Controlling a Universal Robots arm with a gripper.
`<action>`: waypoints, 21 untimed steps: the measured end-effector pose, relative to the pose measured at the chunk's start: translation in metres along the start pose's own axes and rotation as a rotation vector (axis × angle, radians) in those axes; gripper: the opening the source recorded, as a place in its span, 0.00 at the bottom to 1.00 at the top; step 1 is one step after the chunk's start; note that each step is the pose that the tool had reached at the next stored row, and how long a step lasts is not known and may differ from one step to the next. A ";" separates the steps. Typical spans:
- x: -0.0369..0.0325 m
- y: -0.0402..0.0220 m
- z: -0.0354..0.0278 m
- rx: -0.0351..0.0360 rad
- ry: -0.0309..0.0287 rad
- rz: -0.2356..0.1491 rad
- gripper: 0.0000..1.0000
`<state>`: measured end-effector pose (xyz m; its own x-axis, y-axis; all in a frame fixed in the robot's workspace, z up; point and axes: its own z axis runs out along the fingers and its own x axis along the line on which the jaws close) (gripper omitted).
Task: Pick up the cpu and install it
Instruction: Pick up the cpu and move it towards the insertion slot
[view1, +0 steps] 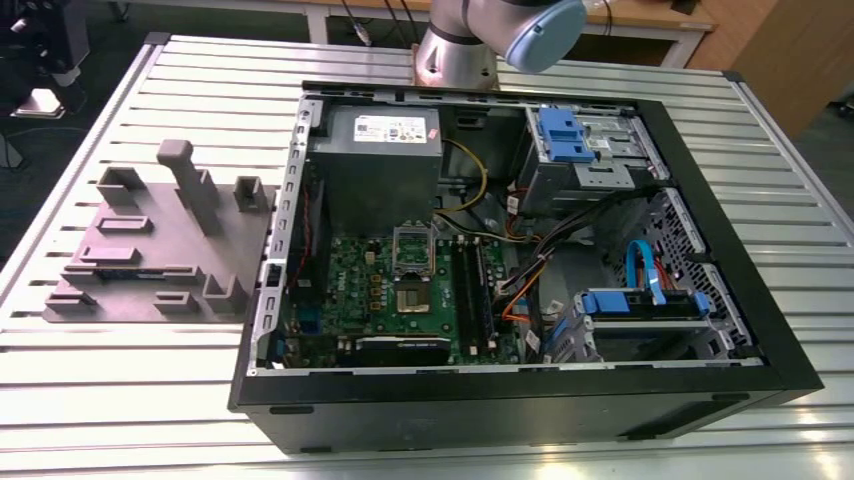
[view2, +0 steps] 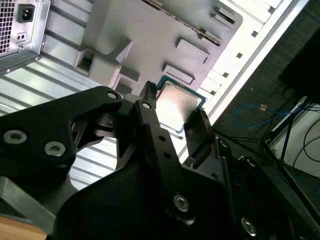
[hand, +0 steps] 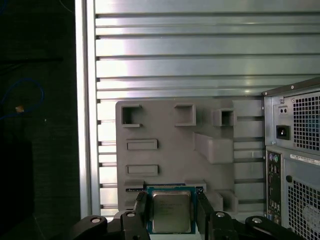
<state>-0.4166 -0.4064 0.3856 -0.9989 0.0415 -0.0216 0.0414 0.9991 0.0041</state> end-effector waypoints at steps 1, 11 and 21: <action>-0.0006 0.0000 0.0001 0.0000 -0.0001 0.000 0.47; -0.0036 0.0001 0.0001 0.0000 -0.0001 0.000 0.47; -0.0068 0.0003 0.0002 0.0000 0.0000 0.000 0.47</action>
<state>-0.4098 -0.4064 0.3856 -0.9989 0.0415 -0.0217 0.0415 0.9991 0.0042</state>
